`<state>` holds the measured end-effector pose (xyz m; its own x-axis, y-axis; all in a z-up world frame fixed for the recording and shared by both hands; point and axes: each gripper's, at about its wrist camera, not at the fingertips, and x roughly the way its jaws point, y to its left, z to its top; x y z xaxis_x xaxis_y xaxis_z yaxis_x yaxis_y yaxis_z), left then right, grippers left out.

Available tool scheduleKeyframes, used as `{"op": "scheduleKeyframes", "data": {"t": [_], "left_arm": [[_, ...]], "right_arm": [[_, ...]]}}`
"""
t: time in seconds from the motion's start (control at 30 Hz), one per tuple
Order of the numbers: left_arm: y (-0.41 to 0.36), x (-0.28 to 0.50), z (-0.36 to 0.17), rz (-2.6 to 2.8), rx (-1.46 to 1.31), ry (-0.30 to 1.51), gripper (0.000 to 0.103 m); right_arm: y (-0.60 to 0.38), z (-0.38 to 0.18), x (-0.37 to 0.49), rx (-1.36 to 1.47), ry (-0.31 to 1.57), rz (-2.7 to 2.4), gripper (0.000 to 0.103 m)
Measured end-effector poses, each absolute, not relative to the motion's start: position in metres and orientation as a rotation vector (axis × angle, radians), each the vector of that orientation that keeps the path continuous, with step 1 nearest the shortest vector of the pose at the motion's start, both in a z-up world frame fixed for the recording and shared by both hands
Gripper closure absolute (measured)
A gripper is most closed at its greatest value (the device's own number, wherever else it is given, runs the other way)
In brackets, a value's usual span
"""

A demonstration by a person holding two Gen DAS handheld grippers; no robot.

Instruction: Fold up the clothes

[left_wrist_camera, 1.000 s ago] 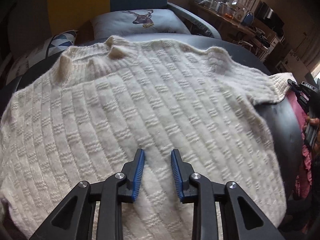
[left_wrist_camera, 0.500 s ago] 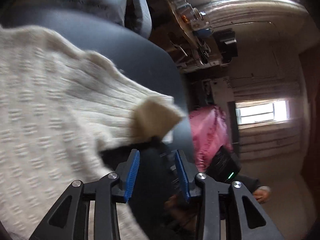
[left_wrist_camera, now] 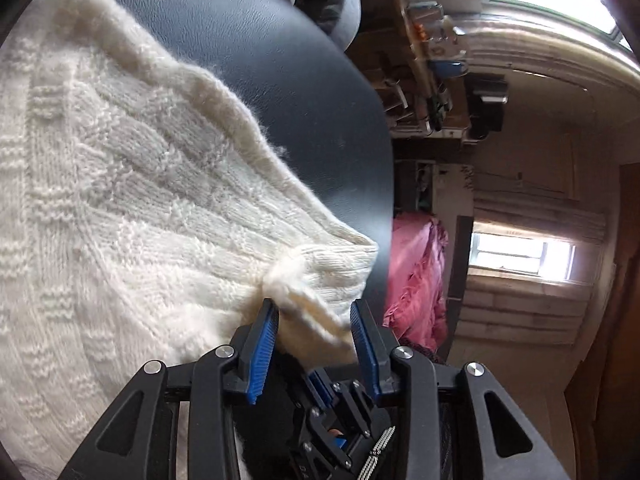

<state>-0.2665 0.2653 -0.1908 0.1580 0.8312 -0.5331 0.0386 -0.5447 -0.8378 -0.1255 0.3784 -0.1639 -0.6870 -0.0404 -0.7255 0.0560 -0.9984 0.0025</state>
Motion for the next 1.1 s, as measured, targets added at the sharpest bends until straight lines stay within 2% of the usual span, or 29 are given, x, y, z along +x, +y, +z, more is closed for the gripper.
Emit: {"op": "scheduleKeyframes", "data": {"t": [0.07, 0.13, 0.17, 0.2, 0.27, 0.3, 0.33, 0.37, 0.4, 0.43, 0.53, 0.6, 0.7, 0.8, 0.93, 1.1], "left_arm": [[0.272, -0.263, -0.190, 1.477, -1.782, -0.756, 0.067], [0.277, -0.259, -0.188, 1.512, -1.794, -0.687, 0.084], [0.279, -0.257, -0.184, 1.540, -1.781, -0.649, 0.088], [0.280, -0.255, -0.179, 1.564, -1.759, -0.620, 0.097], [0.277, -0.250, -0.166, 1.598, -1.687, -0.601, 0.097], [0.275, -0.248, -0.154, 1.625, -1.635, -0.589, 0.097], [0.273, -0.248, -0.144, 1.651, -1.591, -0.580, 0.097], [0.267, -0.249, -0.130, 1.682, -1.535, -0.587, 0.097], [0.261, -0.250, -0.115, 1.705, -1.487, -0.593, 0.097], [0.254, -0.252, -0.099, 1.726, -1.440, -0.599, 0.097], [0.232, -0.260, -0.055, 1.781, -1.315, -0.615, 0.097], [0.214, -0.269, -0.028, 1.810, -1.260, -0.627, 0.097], [0.182, -0.272, 0.008, 1.848, -1.160, -0.669, 0.097], [0.142, -0.273, 0.044, 1.879, -1.060, -0.732, 0.097], [0.070, -0.265, 0.080, 1.927, -0.949, -0.785, 0.097], [-0.026, -0.251, 0.082, 1.995, -0.878, -0.884, 0.097]], "right_arm": [[0.379, -0.164, -0.126, 1.226, 0.025, -2.839, 0.095], [0.381, -0.163, -0.127, 1.230, -0.001, -2.849, 0.095], [0.384, -0.161, -0.127, 1.231, -0.031, -2.856, 0.095], [0.388, -0.159, -0.128, 1.231, -0.061, -2.863, 0.095], [0.398, -0.155, -0.127, 1.216, -0.192, -2.859, 0.088], [0.409, -0.153, -0.123, 1.183, -0.360, -2.824, 0.077], [0.420, -0.151, -0.120, 1.147, -0.523, -2.781, 0.057], [0.431, -0.149, -0.116, 1.108, -0.682, -2.730, 0.045], [0.441, -0.147, -0.113, 1.066, -0.836, -2.672, 0.027], [0.452, -0.145, -0.109, 1.021, -0.985, -2.606, 0.020], [0.480, -0.153, -0.100, 0.844, -1.472, -2.290, 0.009], [0.483, -0.167, -0.099, 0.732, -1.692, -2.085, 0.002], [0.469, -0.187, -0.105, 0.613, -1.918, -1.805, 0.000], [0.447, -0.200, -0.117, 0.597, -2.006, -1.711, 0.000], [0.413, -0.210, -0.146, 0.642, -2.062, -1.660, 0.000], [0.377, -0.211, -0.186, 0.734, -2.026, -1.695, 0.000]]}}
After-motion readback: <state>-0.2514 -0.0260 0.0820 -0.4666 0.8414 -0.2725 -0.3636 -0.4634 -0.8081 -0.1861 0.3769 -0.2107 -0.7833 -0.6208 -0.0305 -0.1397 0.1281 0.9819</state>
